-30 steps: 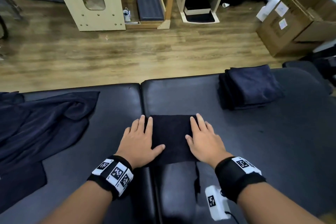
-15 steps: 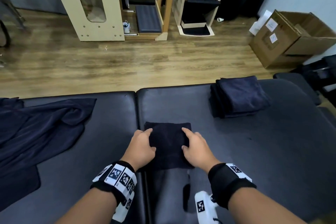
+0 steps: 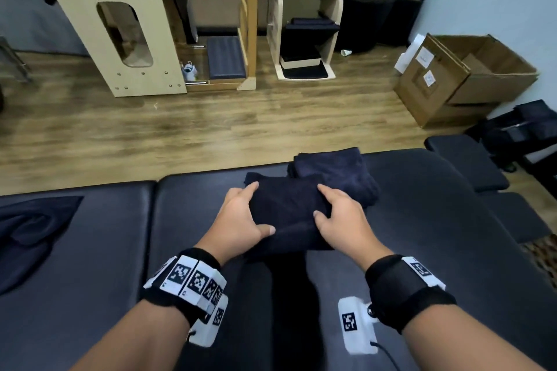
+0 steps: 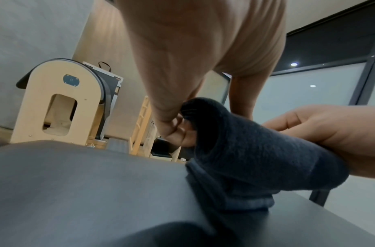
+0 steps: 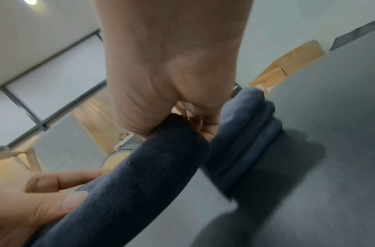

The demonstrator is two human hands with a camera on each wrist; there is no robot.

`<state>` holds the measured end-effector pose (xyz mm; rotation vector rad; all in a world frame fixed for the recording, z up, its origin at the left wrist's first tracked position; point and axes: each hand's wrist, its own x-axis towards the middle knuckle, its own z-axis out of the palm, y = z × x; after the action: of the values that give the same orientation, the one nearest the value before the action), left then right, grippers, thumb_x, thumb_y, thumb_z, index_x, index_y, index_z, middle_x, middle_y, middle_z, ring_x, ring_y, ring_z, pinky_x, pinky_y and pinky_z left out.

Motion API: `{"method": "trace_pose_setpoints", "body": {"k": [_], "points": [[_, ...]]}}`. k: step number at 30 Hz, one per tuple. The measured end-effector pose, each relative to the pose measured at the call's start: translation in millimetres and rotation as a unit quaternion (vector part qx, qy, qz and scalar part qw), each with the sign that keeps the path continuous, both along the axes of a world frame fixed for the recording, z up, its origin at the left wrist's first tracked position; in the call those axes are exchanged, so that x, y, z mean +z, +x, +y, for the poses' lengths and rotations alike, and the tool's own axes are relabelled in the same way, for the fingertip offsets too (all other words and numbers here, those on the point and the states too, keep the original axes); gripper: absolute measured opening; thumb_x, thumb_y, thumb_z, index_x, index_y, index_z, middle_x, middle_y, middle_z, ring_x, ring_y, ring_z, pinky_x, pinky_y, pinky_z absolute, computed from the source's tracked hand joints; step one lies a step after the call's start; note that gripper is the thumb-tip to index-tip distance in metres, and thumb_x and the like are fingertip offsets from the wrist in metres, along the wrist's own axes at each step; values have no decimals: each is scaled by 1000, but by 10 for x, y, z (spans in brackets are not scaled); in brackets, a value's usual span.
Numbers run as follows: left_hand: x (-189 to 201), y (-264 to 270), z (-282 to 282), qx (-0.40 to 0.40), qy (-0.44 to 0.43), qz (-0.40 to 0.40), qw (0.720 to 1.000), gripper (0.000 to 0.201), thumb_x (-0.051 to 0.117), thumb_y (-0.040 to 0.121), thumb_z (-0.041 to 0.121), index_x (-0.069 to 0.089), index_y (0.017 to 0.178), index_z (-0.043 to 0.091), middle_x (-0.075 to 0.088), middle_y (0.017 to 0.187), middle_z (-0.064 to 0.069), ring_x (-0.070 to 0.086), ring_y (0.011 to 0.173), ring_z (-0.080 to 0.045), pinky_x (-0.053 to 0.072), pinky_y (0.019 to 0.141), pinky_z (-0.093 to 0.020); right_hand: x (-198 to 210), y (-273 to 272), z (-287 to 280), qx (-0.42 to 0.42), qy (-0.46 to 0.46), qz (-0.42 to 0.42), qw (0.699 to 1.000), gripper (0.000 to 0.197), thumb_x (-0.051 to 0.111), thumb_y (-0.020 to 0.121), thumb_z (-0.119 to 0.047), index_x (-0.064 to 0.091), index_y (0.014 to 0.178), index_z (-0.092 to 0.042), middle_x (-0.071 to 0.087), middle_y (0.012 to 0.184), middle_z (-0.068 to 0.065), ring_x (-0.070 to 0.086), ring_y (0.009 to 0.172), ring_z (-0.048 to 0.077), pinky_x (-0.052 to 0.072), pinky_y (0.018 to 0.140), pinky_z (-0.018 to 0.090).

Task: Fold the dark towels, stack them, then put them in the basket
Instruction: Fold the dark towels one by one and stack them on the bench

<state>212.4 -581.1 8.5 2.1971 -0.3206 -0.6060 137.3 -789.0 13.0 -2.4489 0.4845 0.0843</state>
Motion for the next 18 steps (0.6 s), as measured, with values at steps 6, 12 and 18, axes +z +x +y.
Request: {"method": "trace_pose_setpoints", "body": {"k": [6,12,18], "points": [[174,320,-981,27,-24,2,999,103,86,75,21,24,157,25,36,141,1,43,133,-17,39,110,-31,251,403,-1000,5,-28,-26,999,61,63,94,-17,43,152,-12,46,153,5,41,142,22,28,115,25],[-18,542,-1606,21,7,-7,1000,94,75,84,13,18,158,23,25,153,-6,34,141,-24,36,107,-27,86,706,-1501,15,-63,24,998,61,58,98,-23,36,154,-11,40,153,11,40,140,32,32,114,38],[-201,493,-1682,-108,213,-98,966,97,57,86,66,11,158,20,-5,168,5,-5,153,-19,21,121,-50,-202,559,-1482,109,-103,113,982,72,41,100,-58,22,156,-17,2,168,7,13,153,24,32,115,53]]}}
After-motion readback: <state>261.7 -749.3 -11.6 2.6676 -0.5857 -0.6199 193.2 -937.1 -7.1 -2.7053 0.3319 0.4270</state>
